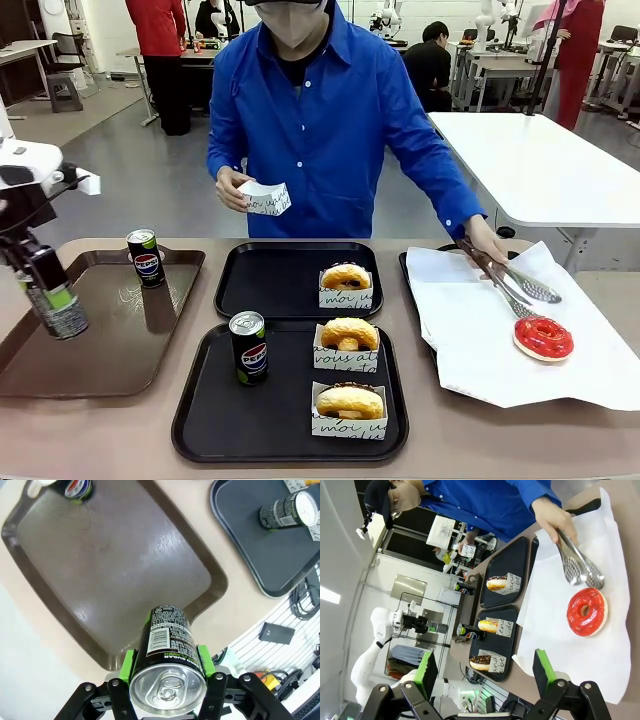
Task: Set up donuts and drinks on trays.
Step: Pick up one Pepsi coke from the Handle tray and place it on the Flat Tray without a Pepsi coke.
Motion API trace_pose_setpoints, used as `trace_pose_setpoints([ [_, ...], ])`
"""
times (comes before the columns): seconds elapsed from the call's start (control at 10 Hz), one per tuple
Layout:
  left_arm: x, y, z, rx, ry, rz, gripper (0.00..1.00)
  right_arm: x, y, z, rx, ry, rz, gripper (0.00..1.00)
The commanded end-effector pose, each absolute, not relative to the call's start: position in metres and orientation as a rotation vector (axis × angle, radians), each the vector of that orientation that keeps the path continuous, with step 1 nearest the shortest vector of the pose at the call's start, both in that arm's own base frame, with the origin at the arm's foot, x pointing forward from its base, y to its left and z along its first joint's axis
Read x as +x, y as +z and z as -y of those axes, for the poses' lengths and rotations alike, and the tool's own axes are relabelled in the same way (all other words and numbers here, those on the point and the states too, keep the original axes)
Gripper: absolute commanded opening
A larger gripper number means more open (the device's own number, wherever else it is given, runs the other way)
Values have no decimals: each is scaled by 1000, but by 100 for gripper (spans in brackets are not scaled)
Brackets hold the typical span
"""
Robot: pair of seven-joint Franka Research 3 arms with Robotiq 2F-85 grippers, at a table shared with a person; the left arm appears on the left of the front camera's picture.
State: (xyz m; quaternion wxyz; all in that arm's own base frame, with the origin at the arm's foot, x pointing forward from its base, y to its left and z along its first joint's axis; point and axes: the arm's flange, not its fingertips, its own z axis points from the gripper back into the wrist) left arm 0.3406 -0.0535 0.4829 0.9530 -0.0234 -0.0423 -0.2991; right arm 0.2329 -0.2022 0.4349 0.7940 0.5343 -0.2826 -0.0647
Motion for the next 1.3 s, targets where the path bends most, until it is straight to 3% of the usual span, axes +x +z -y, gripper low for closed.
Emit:
trace_pose_setpoints([
  [0.0,353,490,95,13,-641,135,58,234,434,203,1162,-127,625,100],
  [0.9,432,483,226,64,-744,134,58,234,434,203,1162,-127,625,100],
  [1.2,463,469,248,0,-793,137,58,234,434,203,1162,-127,625,100],
])
